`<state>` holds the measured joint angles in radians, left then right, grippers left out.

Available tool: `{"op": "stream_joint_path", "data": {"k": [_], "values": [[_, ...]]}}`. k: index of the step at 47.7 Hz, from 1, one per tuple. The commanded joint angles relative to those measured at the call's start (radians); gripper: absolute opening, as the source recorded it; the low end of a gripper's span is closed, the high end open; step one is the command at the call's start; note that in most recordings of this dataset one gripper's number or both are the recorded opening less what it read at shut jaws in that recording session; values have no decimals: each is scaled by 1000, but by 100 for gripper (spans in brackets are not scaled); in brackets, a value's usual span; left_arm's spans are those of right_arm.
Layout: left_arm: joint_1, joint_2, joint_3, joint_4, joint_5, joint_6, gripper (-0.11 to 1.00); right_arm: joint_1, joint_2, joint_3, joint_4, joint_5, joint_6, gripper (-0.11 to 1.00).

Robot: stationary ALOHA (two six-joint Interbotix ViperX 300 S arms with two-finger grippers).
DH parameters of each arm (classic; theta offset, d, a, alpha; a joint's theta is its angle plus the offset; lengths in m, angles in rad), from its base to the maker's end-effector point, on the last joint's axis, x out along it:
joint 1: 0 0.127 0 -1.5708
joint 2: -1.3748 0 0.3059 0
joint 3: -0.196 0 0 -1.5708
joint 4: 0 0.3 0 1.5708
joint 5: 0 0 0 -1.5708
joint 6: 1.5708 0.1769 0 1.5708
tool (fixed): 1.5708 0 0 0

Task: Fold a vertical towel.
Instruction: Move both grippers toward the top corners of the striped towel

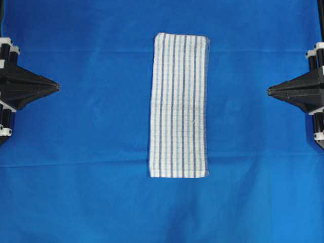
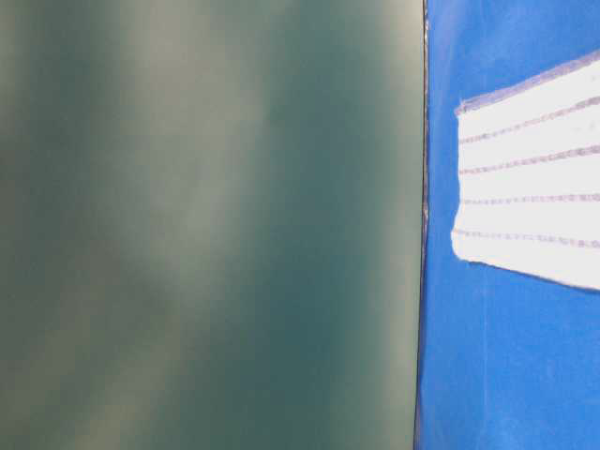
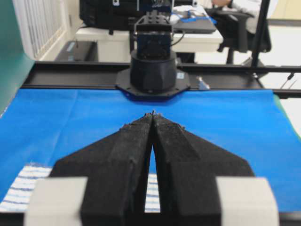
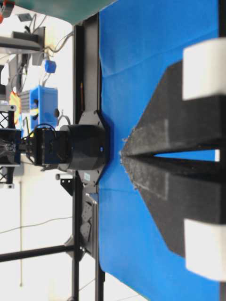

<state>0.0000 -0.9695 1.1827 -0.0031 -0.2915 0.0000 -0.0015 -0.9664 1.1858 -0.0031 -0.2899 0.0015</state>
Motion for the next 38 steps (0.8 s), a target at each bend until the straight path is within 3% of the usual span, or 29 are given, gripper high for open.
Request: {"op": "stream_joint_path", "data": {"k": [1,7,18,28,38], "values": [[3,37,-38,-26,-14,-12,0,-9,12,-34,6,-6,2,0],[34,95,-69,-26,-25,-12,0,-46,32,-67,6,60,3,0],[155,265,-133,-26,-67,6,0,-232,120,-120,5,153,3,0],[270,476,-222,-26,-72,-9,0,-387,287,-152,3,156,0,0],[365,695,-333,-26,-75,-11,2,-482,500,-225,-2,161,-9,1]]}}
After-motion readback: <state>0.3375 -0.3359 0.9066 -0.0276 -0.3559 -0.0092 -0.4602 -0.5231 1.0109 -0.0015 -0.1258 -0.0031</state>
